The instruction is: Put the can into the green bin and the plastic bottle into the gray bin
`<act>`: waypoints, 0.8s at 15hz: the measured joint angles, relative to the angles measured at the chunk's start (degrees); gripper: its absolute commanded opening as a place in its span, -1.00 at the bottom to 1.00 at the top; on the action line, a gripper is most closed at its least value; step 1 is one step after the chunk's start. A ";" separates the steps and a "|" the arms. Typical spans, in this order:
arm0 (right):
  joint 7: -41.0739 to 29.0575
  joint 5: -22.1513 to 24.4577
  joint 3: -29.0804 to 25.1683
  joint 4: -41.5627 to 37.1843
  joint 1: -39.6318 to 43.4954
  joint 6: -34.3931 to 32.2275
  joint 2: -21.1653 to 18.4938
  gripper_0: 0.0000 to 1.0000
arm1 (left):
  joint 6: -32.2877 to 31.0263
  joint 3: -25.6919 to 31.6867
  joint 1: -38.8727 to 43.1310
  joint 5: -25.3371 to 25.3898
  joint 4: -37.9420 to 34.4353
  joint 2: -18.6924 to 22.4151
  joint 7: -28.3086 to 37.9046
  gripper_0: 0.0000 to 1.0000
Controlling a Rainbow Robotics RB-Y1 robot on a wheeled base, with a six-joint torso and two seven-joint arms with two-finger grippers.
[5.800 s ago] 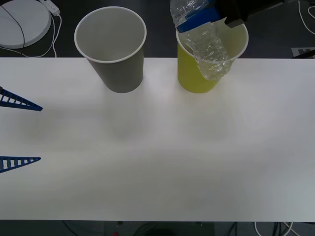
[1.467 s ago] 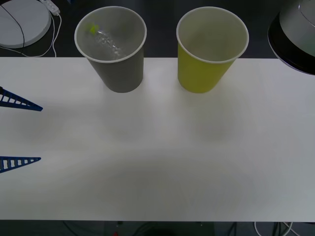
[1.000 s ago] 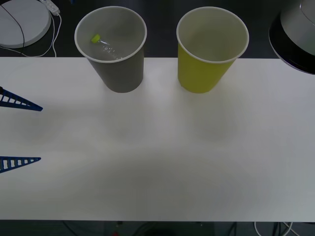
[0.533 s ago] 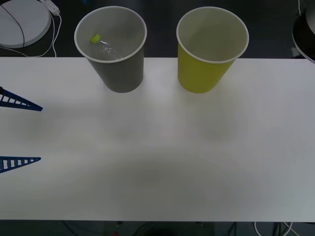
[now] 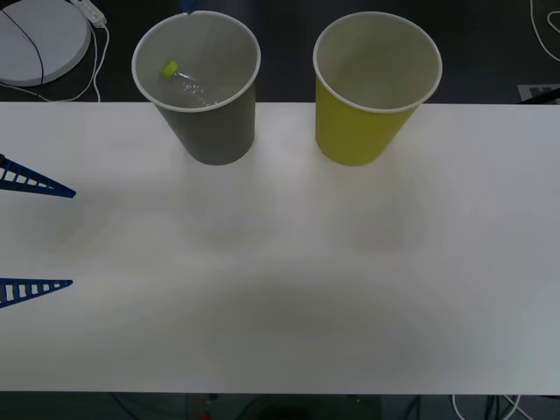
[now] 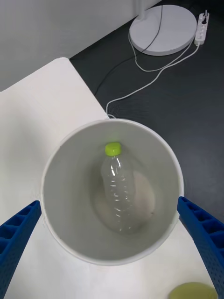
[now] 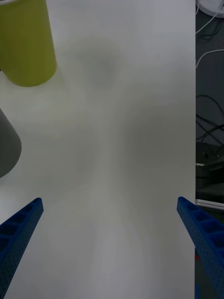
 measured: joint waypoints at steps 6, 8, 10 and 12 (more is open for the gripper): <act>2.75 -0.34 -4.48 -12.23 7.15 -0.04 -8.97 1.00 | 0.00 0.00 0.00 0.00 0.00 0.00 0.00 1.00; 4.17 -0.34 -6.03 -16.72 9.69 -0.04 -12.39 1.00 | 0.00 0.00 0.00 0.00 0.00 0.00 0.00 1.00; 5.53 -0.34 -7.85 -20.95 12.54 -0.02 -15.40 1.00 | 0.00 0.00 0.00 0.00 0.00 0.00 0.00 1.00; 9.06 -1.44 -9.65 -24.91 15.82 0.04 -18.82 1.00 | 0.00 0.00 0.00 0.00 0.00 0.00 0.00 1.00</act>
